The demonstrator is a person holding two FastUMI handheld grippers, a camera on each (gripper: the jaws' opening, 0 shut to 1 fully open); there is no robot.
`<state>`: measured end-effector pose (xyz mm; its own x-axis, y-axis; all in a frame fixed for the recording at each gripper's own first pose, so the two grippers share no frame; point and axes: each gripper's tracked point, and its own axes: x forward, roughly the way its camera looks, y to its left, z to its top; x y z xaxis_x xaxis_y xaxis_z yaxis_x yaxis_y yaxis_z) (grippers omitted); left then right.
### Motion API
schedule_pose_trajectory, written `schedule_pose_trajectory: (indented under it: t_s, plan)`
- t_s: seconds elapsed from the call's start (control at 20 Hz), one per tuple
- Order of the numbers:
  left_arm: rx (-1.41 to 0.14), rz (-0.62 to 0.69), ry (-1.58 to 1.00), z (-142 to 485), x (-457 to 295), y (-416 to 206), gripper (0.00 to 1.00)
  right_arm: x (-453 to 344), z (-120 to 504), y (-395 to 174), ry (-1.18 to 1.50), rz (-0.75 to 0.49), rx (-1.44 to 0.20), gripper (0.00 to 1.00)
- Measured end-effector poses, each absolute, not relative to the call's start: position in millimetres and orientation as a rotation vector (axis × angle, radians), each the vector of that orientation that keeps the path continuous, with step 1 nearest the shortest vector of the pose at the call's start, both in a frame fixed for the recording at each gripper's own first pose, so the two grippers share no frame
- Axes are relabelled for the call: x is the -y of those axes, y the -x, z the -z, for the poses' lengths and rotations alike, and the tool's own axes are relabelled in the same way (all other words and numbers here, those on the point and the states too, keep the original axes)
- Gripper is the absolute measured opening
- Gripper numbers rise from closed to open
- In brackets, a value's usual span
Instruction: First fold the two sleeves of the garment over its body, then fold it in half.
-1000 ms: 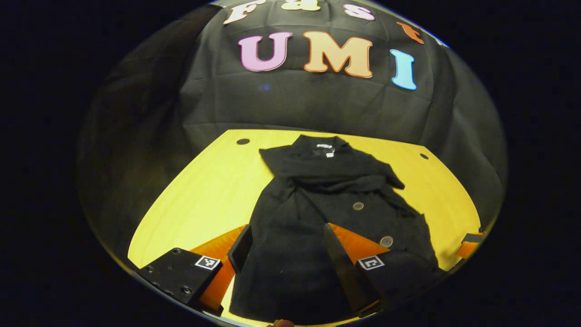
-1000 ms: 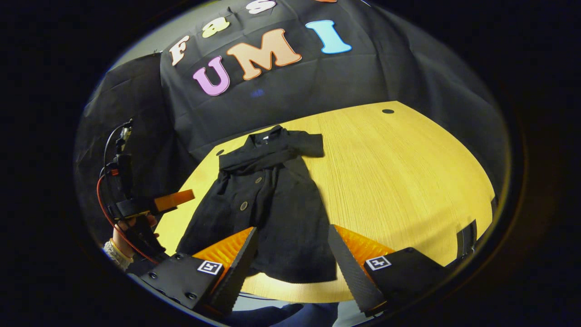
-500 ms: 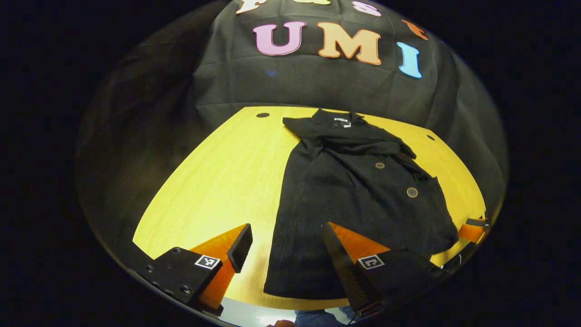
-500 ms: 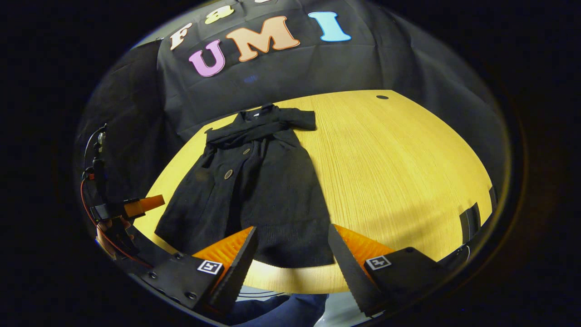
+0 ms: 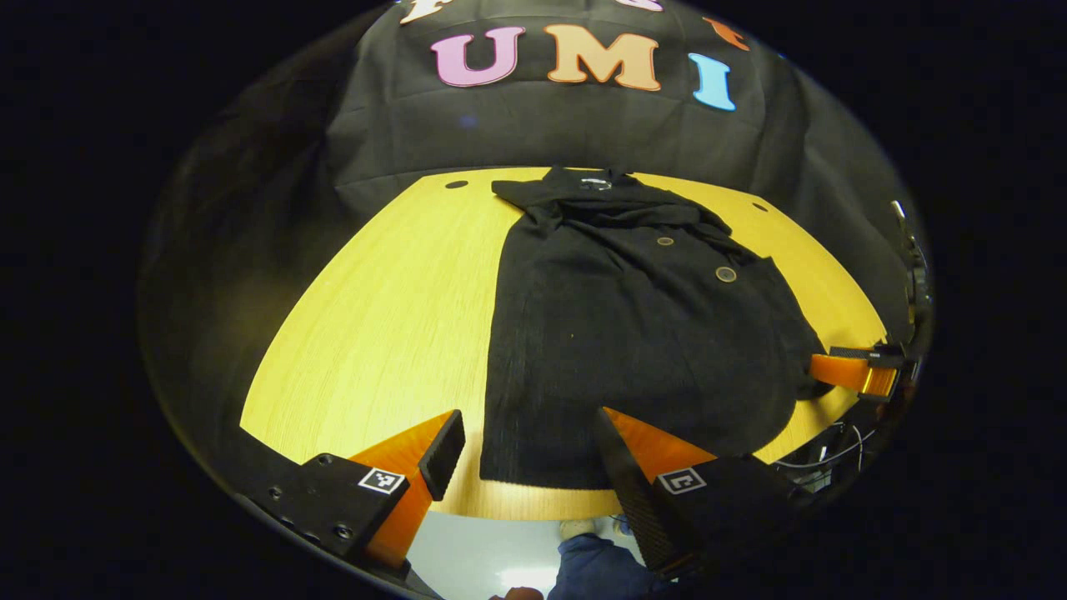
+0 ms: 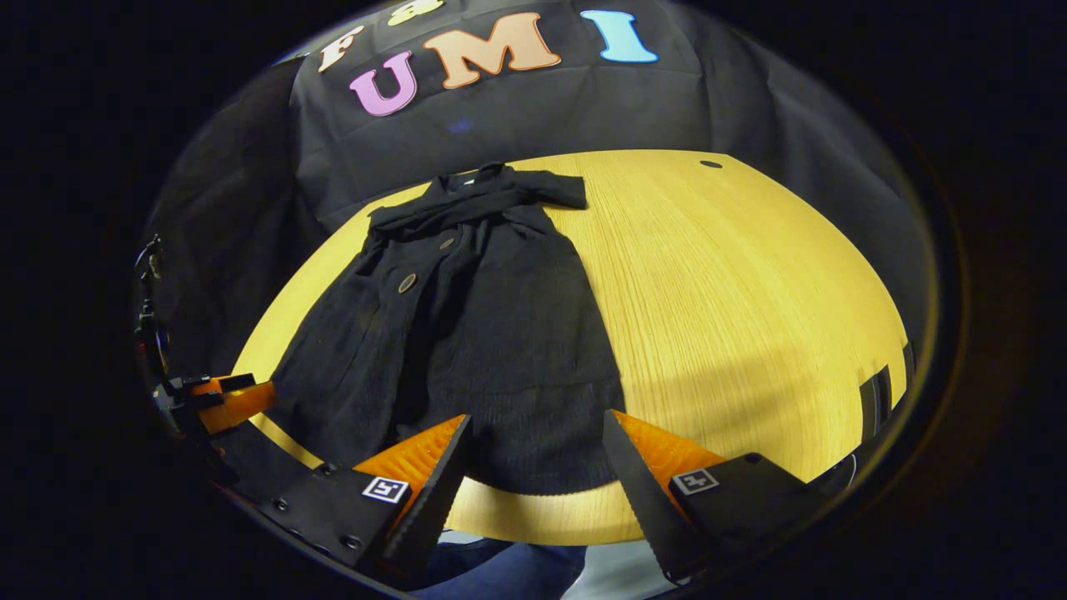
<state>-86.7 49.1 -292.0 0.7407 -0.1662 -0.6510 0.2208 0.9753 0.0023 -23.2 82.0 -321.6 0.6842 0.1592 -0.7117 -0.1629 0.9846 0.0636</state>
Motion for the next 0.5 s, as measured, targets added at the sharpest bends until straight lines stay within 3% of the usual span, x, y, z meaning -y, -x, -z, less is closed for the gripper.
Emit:
schedule_pose_trajectory:
  t_s: [0.5]
  plan:
    - [-0.746, 0.23, -0.1, 317, -47, 106, 0.95, -82, 327, 25, 0.083, -0.149, -0.777, 0.99]
